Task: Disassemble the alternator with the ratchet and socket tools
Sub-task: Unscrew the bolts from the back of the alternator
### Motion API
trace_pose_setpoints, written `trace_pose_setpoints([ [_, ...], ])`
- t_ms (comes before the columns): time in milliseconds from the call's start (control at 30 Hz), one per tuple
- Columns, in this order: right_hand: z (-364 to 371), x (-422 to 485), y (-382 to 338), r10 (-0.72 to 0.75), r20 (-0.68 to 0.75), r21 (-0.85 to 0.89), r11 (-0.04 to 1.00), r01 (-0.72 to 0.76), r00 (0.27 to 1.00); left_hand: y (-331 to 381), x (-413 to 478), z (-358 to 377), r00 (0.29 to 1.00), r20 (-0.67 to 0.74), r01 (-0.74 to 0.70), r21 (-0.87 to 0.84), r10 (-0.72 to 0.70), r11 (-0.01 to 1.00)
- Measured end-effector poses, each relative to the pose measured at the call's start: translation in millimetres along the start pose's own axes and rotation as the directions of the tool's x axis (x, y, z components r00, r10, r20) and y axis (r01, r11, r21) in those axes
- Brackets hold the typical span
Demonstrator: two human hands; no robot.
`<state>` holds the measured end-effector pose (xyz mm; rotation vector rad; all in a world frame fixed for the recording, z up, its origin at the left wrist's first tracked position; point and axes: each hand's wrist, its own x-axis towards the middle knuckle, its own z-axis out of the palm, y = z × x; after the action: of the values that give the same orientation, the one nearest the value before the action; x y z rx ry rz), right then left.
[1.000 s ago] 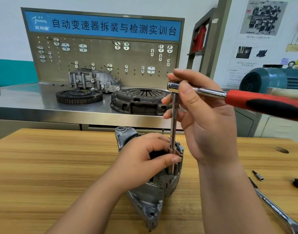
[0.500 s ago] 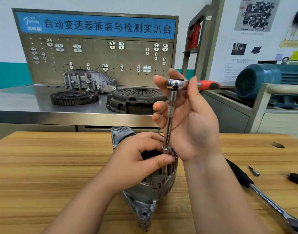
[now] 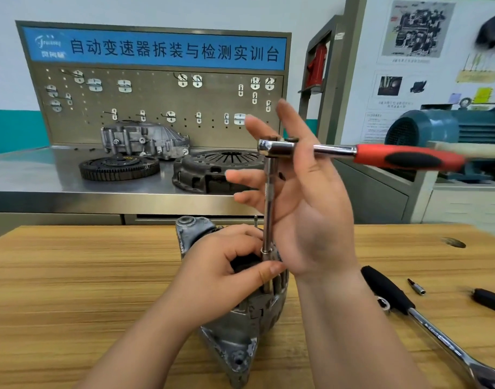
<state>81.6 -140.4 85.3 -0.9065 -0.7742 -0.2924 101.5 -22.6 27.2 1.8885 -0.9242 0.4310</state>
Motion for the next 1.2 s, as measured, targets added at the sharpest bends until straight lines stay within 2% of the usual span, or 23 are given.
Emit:
trace_pose_setpoints([
  [100,-1.6,-0.3,1.0,0.085,-0.039,0.086,0.993,-0.082,0.996,-1.5,-0.4,-3.1,0.999,0.038,0.002,-0.028,-0.001,1.0],
  [200,-1.5,-0.7,3.2,0.049,-0.084,0.079,0.996,-0.042,0.995,-1.9,-0.8,-5.2,0.998,0.055,0.031,-0.043,-0.028,0.999],
  [400,0.4,-0.5,-0.6,-0.103,-0.069,-0.153,0.984,0.091,0.992,-0.7,-0.6,0.5,0.999,-0.009,0.048,0.008,-0.048,0.999],
  [500,3.7,-1.2,2.0,-0.097,-0.053,-0.09,0.992,0.092,0.994,0.0,-1.0,2.9,0.999,-0.02,0.031,0.0,-0.031,1.0],
  [733,1.7,-1.1,3.0,0.046,-0.122,0.042,0.998,-0.041,0.991,0.7,-1.2,-3.7,0.999,0.034,0.014,-0.021,-0.013,1.0],
  [967,2.1,-0.3,-1.5,-0.1,-0.135,-0.094,0.992,0.088,0.986,-0.4,-0.6,1.3,0.998,-0.026,0.056,0.023,-0.056,0.998],
  [1200,4.2,-0.6,0.5,-0.08,-0.075,-0.087,0.993,0.074,0.994,3.4,-0.6,4.5,0.998,-0.026,0.052,0.059,-0.051,0.997],
])
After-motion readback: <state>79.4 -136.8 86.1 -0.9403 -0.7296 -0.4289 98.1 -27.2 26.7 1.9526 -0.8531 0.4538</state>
